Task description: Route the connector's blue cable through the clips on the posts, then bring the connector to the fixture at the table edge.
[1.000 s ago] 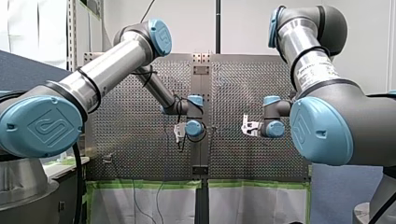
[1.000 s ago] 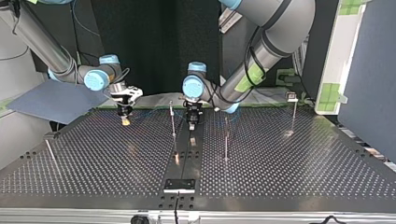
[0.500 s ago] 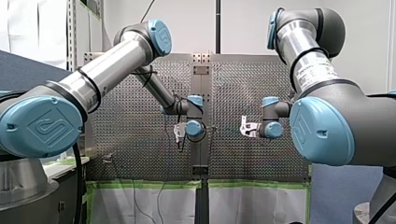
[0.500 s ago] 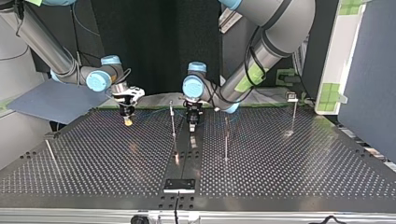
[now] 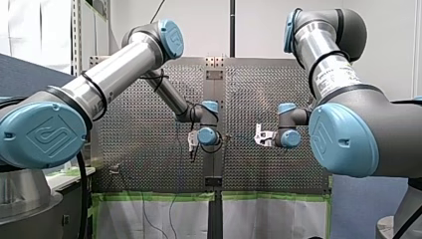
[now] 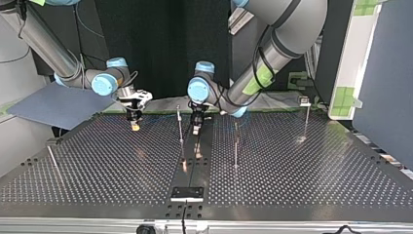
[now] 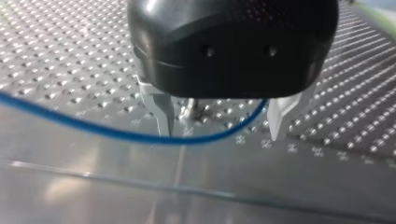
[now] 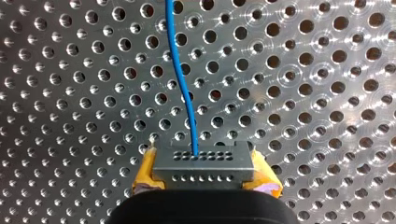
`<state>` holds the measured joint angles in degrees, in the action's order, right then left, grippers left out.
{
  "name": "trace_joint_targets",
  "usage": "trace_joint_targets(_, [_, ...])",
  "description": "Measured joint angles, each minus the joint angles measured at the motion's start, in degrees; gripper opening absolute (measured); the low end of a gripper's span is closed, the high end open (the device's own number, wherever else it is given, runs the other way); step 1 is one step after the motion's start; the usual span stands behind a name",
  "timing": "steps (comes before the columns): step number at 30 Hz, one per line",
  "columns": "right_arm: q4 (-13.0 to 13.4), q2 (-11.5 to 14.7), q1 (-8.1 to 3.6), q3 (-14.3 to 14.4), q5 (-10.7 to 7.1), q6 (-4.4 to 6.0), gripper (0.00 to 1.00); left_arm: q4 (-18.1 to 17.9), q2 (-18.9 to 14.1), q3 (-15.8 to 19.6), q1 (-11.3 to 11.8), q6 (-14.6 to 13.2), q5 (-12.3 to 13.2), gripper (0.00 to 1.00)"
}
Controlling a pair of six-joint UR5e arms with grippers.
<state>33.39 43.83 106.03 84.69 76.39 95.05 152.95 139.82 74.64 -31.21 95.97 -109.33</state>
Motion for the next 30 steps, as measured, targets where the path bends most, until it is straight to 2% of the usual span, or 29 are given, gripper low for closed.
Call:
trace_joint_targets(7, [-0.3, 0.0, 0.07, 0.0, 0.00, -0.02, 0.06, 3.1, -0.5, 0.7, -1.1, -2.3, -2.2, 1.00])
trace_joint_targets(16, [-0.7, 0.0, 0.24, 0.0, 0.00, -0.03, 0.06, 5.8, -2.6, 3.9, -1.9, -2.4, -5.7, 1.00])
trace_joint_targets(23, [-1.0, 0.0, 0.34, 0.0, 0.00, -0.05, 0.06, 4.5, -5.4, 6.8, -2.2, -2.0, -5.6, 1.00])
trace_joint_targets(30, [-1.1, 0.0, 0.56, 0.0, 0.00, -0.10, 0.06, 3.7, -6.8, 8.3, -2.6, -1.9, -4.0, 1.00])
